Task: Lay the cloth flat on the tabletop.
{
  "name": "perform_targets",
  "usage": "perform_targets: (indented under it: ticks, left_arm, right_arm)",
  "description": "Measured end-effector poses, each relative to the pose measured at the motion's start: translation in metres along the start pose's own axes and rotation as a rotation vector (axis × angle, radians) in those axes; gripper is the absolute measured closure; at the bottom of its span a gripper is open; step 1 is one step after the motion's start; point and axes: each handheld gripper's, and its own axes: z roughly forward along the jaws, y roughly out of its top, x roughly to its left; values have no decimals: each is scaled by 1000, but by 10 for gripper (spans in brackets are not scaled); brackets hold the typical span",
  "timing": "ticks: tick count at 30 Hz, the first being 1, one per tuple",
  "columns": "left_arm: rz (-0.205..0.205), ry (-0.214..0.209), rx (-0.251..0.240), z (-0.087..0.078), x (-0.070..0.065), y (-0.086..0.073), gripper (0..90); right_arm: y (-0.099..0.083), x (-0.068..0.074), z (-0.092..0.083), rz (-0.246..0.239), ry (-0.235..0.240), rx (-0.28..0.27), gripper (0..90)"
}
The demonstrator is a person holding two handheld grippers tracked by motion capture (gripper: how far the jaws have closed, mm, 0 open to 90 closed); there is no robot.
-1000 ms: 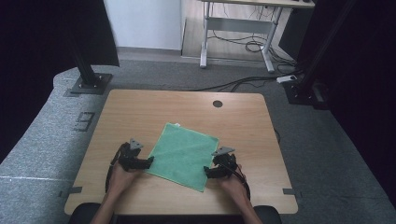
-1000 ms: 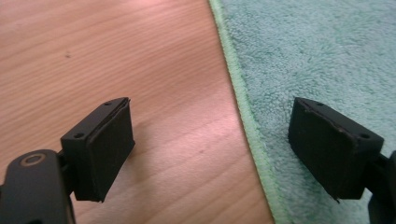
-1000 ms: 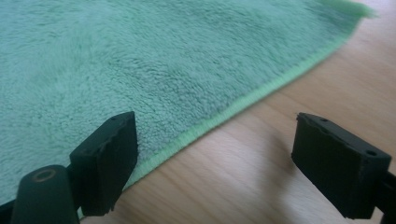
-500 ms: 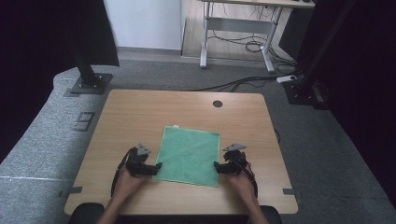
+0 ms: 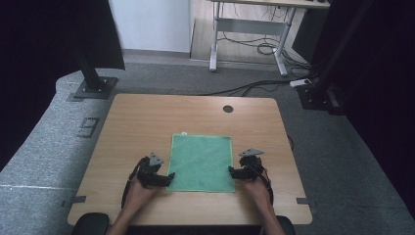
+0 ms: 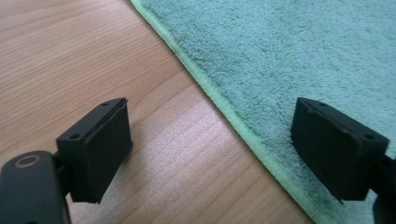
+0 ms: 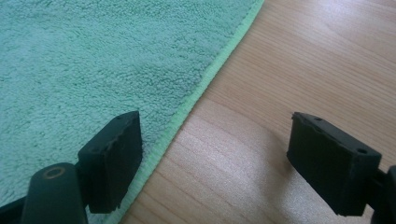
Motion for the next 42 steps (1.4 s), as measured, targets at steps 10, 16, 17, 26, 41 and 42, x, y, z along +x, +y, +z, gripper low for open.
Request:
perform_targets:
  ticks: [10, 16, 17, 26, 41, 42]
  left_arm:
    - [-2, 3, 2, 0, 1, 0, 112]
    - [7, -31, -6, -2, -2, 2, 135]
    - [19, -33, -8, -5, -3, 3, 134]
    - [5, -27, -13, -21, 11, 1, 106]
    - [-34, 40, 2, -34, 48, -15, 91]
    - [-34, 40, 2, -34, 48, -15, 87]
  right_arm:
    - [-2, -3, 1, 17, 24, -9, 183]
    - [-2, -5, -5, 29, 56, -38, 182]
    - [-2, -5, -6, 23, 54, -43, 177]
    - [-5, -11, -22, 10, 55, -57, 136]
    - [-22, -27, -33, 18, 32, -15, 18]
    - [-22, -27, -33, 18, 32, -15, 18]
